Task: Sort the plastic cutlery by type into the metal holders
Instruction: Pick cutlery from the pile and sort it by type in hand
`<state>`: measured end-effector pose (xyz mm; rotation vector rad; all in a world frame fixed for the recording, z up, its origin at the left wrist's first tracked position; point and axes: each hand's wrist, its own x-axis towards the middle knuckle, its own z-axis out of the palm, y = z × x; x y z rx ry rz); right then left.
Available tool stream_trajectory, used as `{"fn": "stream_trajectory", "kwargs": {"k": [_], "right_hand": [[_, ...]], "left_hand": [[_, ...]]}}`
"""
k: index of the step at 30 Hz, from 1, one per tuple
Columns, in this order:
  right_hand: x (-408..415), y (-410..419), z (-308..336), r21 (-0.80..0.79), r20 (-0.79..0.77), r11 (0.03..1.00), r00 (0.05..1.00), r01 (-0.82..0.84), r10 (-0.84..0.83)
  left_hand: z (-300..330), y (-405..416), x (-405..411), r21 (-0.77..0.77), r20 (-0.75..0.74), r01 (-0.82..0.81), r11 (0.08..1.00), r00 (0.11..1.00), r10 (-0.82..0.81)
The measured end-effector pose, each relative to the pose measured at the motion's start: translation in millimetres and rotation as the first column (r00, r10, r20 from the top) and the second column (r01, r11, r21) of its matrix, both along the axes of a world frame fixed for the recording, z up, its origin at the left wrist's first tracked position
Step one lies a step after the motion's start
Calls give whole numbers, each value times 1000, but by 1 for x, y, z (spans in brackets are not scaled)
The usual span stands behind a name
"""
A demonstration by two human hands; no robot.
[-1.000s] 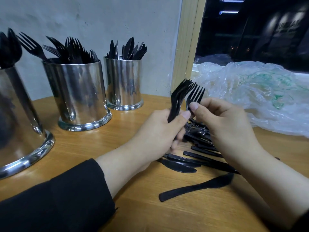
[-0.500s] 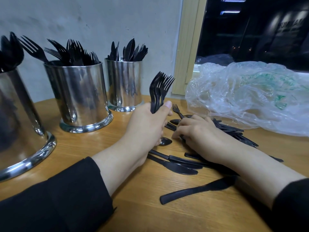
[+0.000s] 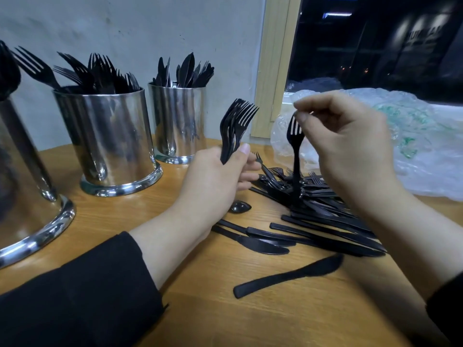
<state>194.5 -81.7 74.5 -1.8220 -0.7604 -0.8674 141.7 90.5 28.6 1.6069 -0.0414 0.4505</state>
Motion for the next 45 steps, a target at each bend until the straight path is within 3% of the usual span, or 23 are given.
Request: {"fn": "stream_trajectory", "kwargs": {"k": [4,10,13,17,24,39,42,45], "right_hand": [[-8,8,-2,125,-128,988,986,-89,105],[-3,9,-10,198,-171,971,970,-135,170],[17,-10,-25,-92,-208,996,978,16,-35],[34,-33,-51,-580,-265,813,932,50,-246],[44,-17,-53,-765,-274,644,891,28,-363],[39,-6,-53,-794,-294,608,878,-5,-377],[39,-8,-53,-745,-301,667,896,-7,-327],[39,-9,-49,-611,-339,791,911,-22,-236]], "left_hand": [[2,-5,-5,79,-8,87,993,996,-87],[1,-10,-11,121,-81,233,965,971,-224],[4,-6,-8,66,-68,168,984,984,-163],[2,0,-6,100,-24,139,985,990,-137],[-1,-2,-4,89,-44,88,992,995,-85],[0,-2,-3,80,-57,84,993,995,-79],[1,-1,-3,80,-55,81,993,996,-77],[1,-1,-3,64,-56,77,995,996,-74]]}}
